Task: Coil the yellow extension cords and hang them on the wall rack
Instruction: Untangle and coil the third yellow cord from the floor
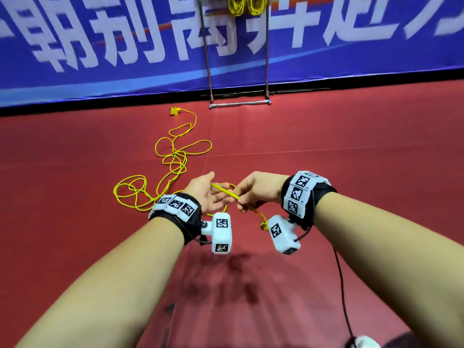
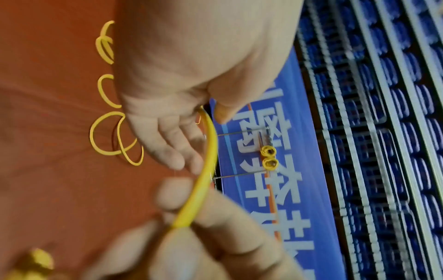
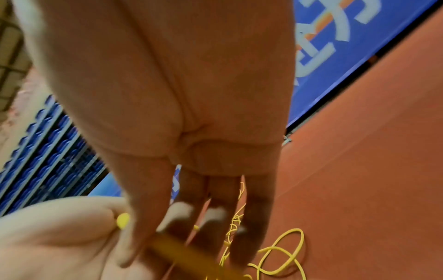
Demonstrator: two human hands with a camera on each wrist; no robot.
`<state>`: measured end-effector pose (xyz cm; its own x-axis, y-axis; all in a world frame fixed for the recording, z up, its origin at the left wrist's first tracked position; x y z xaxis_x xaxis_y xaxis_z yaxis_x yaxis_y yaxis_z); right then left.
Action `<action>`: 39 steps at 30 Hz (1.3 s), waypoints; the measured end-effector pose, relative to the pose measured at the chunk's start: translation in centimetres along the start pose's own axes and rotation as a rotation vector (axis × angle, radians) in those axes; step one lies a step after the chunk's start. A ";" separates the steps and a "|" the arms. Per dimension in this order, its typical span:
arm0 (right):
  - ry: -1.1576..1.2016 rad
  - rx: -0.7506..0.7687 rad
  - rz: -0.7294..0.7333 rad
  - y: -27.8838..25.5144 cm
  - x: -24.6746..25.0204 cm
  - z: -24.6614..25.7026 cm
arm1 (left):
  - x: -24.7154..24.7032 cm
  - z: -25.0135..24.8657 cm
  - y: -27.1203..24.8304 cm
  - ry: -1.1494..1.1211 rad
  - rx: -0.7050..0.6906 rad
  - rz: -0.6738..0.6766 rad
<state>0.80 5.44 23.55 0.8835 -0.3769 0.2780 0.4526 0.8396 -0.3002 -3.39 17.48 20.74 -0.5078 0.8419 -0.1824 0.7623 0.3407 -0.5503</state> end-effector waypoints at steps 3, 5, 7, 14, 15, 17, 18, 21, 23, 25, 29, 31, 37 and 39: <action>-0.097 -0.034 0.068 0.6 -0.7 -0.1 | 0.3 -1.3 0.7 -0.079 -0.036 -0.081; -0.085 -0.053 -0.019 1.8 -0.2 -0.3 | -0.3 -1.9 0.7 0.030 -0.061 -0.064; 0.043 -0.060 -0.192 2.8 1.4 -0.7 | -1.5 -2.1 0.2 0.155 -0.061 0.018; 0.853 -0.204 -0.315 4.5 4.5 -1.7 | -5.0 -2.7 -1.5 0.705 -0.318 0.305; 0.867 -0.221 -0.317 4.5 4.7 -1.8 | -5.3 -2.5 -1.7 0.769 -0.344 0.339; 0.874 -0.259 -0.332 4.3 4.8 -2.3 | -5.3 -2.2 -1.8 0.823 -0.369 0.367; 0.872 -0.272 -0.339 4.2 4.9 -2.7 | -5.2 -2.0 -1.7 0.823 -0.365 0.373; 0.793 -0.284 -0.326 4.0 5.0 -3.2 | -4.7 -1.6 -1.6 0.825 -0.306 0.374; 0.777 -0.256 -0.330 4.1 5.1 -2.8 | -4.0 -1.6 -1.4 0.826 -0.244 0.334; 0.798 -0.200 -0.353 4.1 5.3 -2.1 | -3.2 -2.1 -1.1 0.774 -0.205 0.245; 0.612 -0.046 -0.291 3.6 5.4 0.0 | -1.0 -3.7 -0.1 0.446 -0.195 0.035; 0.530 0.013 -0.228 3.2 4.9 0.8 | -0.1 -3.9 0.4 0.202 -0.149 0.009; 0.293 0.054 0.033 2.4 1.6 2.0 | 1.3 -4.3 0.2 -0.264 -0.057 0.048; 0.245 0.026 0.093 2.3 0.7 1.7 | 1.5 -4.4 -0.1 -0.302 -0.068 -0.010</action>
<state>2.24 7.79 24.59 0.9254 -0.3785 0.0200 0.3677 0.8838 -0.2893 -2.50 20.56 24.08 -0.6041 0.6794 -0.4165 0.7764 0.3840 -0.4997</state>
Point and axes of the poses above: each hand's wrist, its own y-axis towards the middle knuckle, its own x-axis out of the back of the hand, z = x × y, the point moved 8 cm from there along y, towards the middle knuckle, and after that the axes turned 3 degrees about y, right-handed, at the moved point
